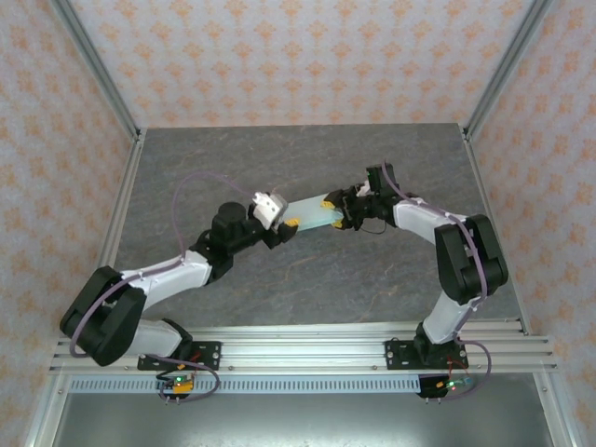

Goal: Fold the paper box

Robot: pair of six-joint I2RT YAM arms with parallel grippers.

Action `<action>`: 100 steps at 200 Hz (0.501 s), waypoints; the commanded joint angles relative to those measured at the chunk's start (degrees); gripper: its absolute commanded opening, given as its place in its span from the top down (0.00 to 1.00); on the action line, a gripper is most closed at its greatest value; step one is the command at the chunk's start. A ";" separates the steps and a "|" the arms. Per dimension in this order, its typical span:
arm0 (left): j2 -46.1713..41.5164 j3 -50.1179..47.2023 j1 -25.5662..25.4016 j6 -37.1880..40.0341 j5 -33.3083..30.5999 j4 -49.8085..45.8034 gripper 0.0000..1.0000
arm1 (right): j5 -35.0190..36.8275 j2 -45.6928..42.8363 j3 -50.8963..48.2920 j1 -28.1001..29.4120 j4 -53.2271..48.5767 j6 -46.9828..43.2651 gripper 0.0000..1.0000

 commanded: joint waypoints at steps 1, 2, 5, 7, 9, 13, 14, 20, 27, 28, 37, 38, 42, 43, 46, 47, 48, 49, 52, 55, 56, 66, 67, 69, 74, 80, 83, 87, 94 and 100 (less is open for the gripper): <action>1.02 -2.98 -0.81 15.32 -6.04 -3.77 0.37 | -3.71 -2.05 2.93 -0.62 -17.98 -3.25 0.55; 1.06 -2.98 -0.85 15.51 -6.14 -3.81 0.37 | -3.85 -2.08 2.94 -0.62 -18.14 -3.16 0.55; 1.21 -2.98 -1.12 15.90 -6.34 -3.85 0.37 | -4.32 -2.05 2.89 -0.67 -18.63 -2.96 0.56; 1.22 -2.94 -1.31 16.26 -6.33 -4.03 0.37 | -4.45 -2.02 2.86 -0.66 -18.93 -2.63 0.56; 1.30 -2.90 -1.49 16.55 -6.30 -4.16 0.37 | -4.75 -2.09 2.81 -0.63 -19.27 -2.37 0.56; 1.40 -2.77 -1.80 17.18 -6.31 -4.56 0.37 | -5.20 -2.02 2.75 -0.67 -19.88 -1.90 0.55; 1.42 -2.75 -1.91 17.32 -6.36 -4.64 0.36 | -5.26 -2.06 2.71 -0.65 -20.06 -1.79 0.55; 1.78 -2.49 -2.38 17.94 -6.91 -5.02 0.36 | -5.56 -1.94 2.59 -0.74 -21.35 -1.37 0.54; 2.17 -1.97 -2.75 18.52 -7.42 -5.74 0.36 | -5.79 -1.69 2.51 -0.71 -22.72 -0.93 0.54; 2.29 -1.86 -2.83 18.65 -7.44 -5.94 0.36 | -5.82 -1.63 2.46 -0.71 -22.88 -0.95 0.54; 2.94 -0.75 -3.27 19.50 -7.80 -7.67 0.36 | -6.28 -1.55 2.10 -0.72 -23.35 -0.11 0.55; 3.03 -0.63 -3.30 19.58 -7.85 -7.83 0.36 | -6.24 -1.52 2.03 -0.72 -23.37 0.03 0.55; 3.29 -0.25 -3.48 19.78 -7.90 -8.37 0.36 | -6.26 -1.59 1.71 -0.71 -23.25 0.55 0.55; 3.38 -0.12 -3.50 19.85 -7.86 -8.40 0.36 | -6.23 -1.63 1.62 -0.76 -23.19 0.71 0.55; 3.64 0.09 -3.58 20.01 -7.77 -8.83 0.36 | -6.20 -1.72 1.41 -0.77 -23.10 1.26 0.55; 3.69 0.22 -3.63 20.10 -7.70 -8.98 0.36 | -6.20 -1.69 1.34 -0.79 -23.03 1.46 0.55; 3.75 0.34 -3.71 20.15 -7.63 -9.10 0.36 | -6.20 -1.77 1.26 -0.79 -22.95 1.65 0.55; 3.83 0.39 -3.74 20.17 -7.50 -9.24 0.36 | -6.20 -1.72 1.22 -0.80 -22.82 1.88 0.55; 3.94 0.71 -3.90 20.39 -7.13 -9.78 0.36 | -6.29 -1.83 0.93 -0.82 -22.40 2.42 0.55; 4.04 0.91 -4.07 20.63 -6.81 -10.36 0.36 | -6.36 -1.82 0.53 -0.80 -21.82 3.06 0.55; 4.06 0.98 -4.14 20.67 -6.70 -10.49 0.36 | -6.46 -1.87 0.46 -0.80 -21.73 3.28 0.55; 4.17 1.41 -4.91 21.02 -5.77 -11.78 0.37 | -6.44 -1.93 -0.33 -0.99 -20.18 5.22 0.56; 4.17 1.41 -5.00 21.04 -5.70 -11.86 0.37 | -6.41 -1.93 -0.36 -1.02 -20.03 5.42 0.57; 4.17 1.41 -5.12 21.06 -5.60 -11.99 0.37 | -6.43 -1.93 -0.46 -1.05 -19.81 5.70 0.57; 4.17 1.41 -5.54 21.26 -5.30 -12.32 0.36 | -6.25 -1.95 -0.65 -1.21 -19.29 6.36 0.59; 4.09 1.35 -6.15 21.32 -5.35 -12.75 0.36 | -6.07 -2.10 -0.75 -1.39 -18.84 6.87 0.60; 4.05 1.33 -6.40 21.41 -5.42 -12.95 0.37 | -6.01 -2.04 -0.79 -1.46 -18.75 7.07 0.60; 3.94 1.20 -6.71 21.50 -5.57 -13.14 0.37 | -5.92 -2.16 -0.76 -1.52 -18.68 7.28 0.60; 3.68 0.92 -7.13 21.34 -5.95 -13.26 0.36 | -5.85 -2.25 -0.75 -1.57 -18.51 7.67 0.61; 3.38 0.74 -7.35 21.33 -6.13 -13.57 0.36 | -5.86 -2.23 -0.67 -1.52 -18.33 7.79 0.61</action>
